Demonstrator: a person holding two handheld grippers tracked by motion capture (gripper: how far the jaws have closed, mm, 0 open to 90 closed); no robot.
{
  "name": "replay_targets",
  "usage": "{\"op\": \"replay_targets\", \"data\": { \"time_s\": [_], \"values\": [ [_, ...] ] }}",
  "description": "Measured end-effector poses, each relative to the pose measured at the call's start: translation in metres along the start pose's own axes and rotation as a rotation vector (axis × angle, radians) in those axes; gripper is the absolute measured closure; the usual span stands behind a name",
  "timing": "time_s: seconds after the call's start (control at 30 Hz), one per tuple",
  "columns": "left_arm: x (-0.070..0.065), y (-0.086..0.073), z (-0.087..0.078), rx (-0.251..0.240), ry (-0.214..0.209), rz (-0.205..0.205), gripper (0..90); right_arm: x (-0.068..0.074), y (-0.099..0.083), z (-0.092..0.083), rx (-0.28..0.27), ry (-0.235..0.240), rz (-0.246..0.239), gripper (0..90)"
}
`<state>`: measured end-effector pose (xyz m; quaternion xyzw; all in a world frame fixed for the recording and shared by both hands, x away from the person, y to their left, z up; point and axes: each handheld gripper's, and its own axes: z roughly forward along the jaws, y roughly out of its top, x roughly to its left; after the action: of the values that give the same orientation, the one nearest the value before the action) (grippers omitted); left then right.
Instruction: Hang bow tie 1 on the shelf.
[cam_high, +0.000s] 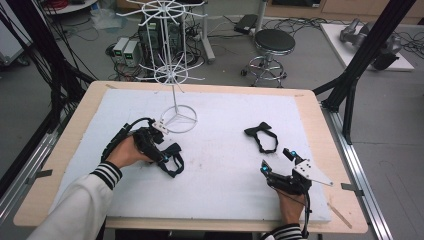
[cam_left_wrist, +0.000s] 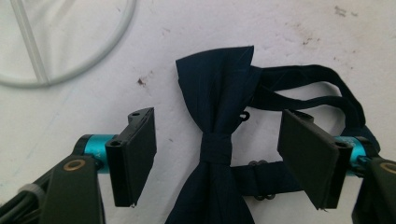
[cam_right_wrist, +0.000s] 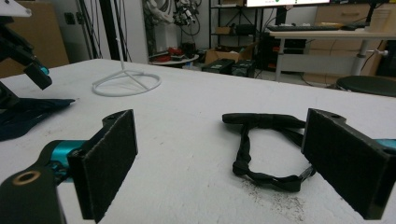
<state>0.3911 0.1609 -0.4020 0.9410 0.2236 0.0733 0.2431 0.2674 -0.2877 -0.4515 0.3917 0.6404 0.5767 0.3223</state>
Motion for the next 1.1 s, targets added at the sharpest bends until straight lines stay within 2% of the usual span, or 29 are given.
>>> {"op": "replay_targets", "data": {
  "time_s": [0.13,0.17,0.2,0.23,0.33,0.37,0.47,0.53,0.6,0.63,0.7,0.77,0.87,0.93,1.07,1.1],
  "values": [
    [0.000,0.000,0.002,0.017,-0.004,-0.006,31.8,0.000,0.000,0.000,0.000,-0.001,0.000,9.9],
    [0.001,0.000,0.002,0.026,-0.001,-0.001,34.7,0.000,0.000,0.000,0.001,0.000,0.000,9.9],
    [0.000,0.000,0.003,0.026,-0.004,-0.013,34.7,0.000,0.000,0.000,0.001,0.000,0.000,9.9],
    [0.000,0.001,0.003,0.041,-0.006,-0.007,38.9,0.000,0.000,0.000,0.000,-0.001,0.001,9.9],
    [-0.001,0.000,0.005,0.044,-0.003,-0.016,40.2,0.000,0.000,0.000,0.001,0.000,-0.001,9.9],
    [-0.001,0.000,0.005,0.046,-0.003,-0.020,43.3,0.000,0.000,0.000,0.000,-0.002,-0.001,10.0],
    [-0.001,0.000,0.005,0.053,-0.008,-0.012,46.0,0.000,0.000,0.000,0.000,-0.002,0.000,9.9],
    [-0.001,0.000,0.005,0.060,-0.010,0.002,53.3,0.000,0.000,0.000,0.001,-0.001,0.000,9.9],
    [-0.002,0.000,0.007,0.058,-0.013,-0.011,53.7,0.000,0.000,0.000,0.001,-0.001,0.003,9.9],
    [-0.002,0.000,0.007,0.068,-0.006,-0.006,53.7,0.000,0.000,0.000,0.001,0.000,0.004,10.0],
    [-0.003,0.000,0.009,0.075,-0.018,-0.006,53.9,0.000,0.000,0.000,0.000,0.001,0.006,9.9],
    [-0.003,0.000,0.010,0.091,-0.013,0.007,59.2,0.000,0.000,0.000,0.001,-0.001,0.003,9.9],
    [-0.005,0.000,0.012,0.080,-0.001,-0.016,66.4,0.000,0.000,0.000,0.000,0.000,0.003,9.9],
    [-0.004,0.000,0.012,0.088,0.004,-0.014,70.9,0.000,0.000,0.000,0.001,0.001,0.006,9.9],
    [-0.006,-0.001,0.011,0.089,0.009,-0.015,73.4,0.000,0.000,0.000,-0.001,0.001,0.003,9.9],
    [-0.005,-0.001,0.010,0.095,0.014,-0.001,73.7,0.000,0.000,0.000,0.001,0.001,0.006,9.9]
  ]
}}
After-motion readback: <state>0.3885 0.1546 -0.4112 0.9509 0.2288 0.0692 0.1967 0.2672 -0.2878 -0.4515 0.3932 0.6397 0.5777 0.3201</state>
